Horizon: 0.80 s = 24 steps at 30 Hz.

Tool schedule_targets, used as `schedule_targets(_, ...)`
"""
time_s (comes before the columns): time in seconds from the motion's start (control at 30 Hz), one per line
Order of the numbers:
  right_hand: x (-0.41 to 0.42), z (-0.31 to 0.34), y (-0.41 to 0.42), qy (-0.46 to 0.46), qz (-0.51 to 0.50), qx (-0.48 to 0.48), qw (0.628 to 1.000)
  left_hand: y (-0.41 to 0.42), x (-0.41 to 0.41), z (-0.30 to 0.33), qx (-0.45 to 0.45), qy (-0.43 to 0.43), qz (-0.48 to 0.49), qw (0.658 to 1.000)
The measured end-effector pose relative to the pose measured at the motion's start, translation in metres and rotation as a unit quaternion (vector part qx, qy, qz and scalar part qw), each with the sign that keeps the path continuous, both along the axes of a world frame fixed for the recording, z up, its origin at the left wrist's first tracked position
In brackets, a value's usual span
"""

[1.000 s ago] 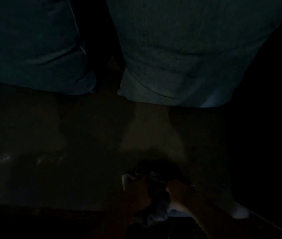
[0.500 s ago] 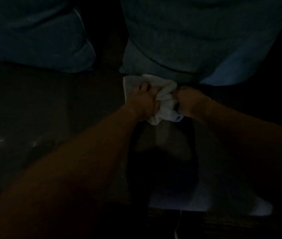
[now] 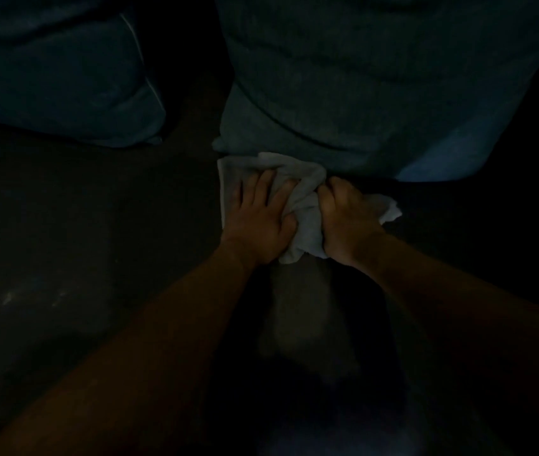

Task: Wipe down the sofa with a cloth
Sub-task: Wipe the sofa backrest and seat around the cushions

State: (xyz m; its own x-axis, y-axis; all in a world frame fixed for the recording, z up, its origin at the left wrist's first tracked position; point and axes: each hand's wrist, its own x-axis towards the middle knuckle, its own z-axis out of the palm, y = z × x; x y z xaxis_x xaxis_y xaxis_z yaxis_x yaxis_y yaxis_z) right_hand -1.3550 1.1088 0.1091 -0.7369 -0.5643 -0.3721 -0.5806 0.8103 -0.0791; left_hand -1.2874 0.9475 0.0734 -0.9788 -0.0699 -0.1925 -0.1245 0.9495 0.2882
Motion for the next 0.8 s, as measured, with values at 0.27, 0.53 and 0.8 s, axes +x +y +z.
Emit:
schedule_targets(0.27,-0.007,-0.04,0.017,0.042,0.04,-0.166,0.984,0.003,-0.004,-0.012,-0.049,0.066,0.004,0.997)
schedule_targets(0.53,0.007,-0.018,0.007,0.084,-0.006,-0.109,0.99,-0.001,-0.011,-0.01,-0.034,0.093,0.014,0.995)
schedule_targets(0.8,0.137,0.012,0.038,0.03,-0.022,-0.071,0.997,0.03,0.127,0.02,0.023,0.019,-0.018,0.999)
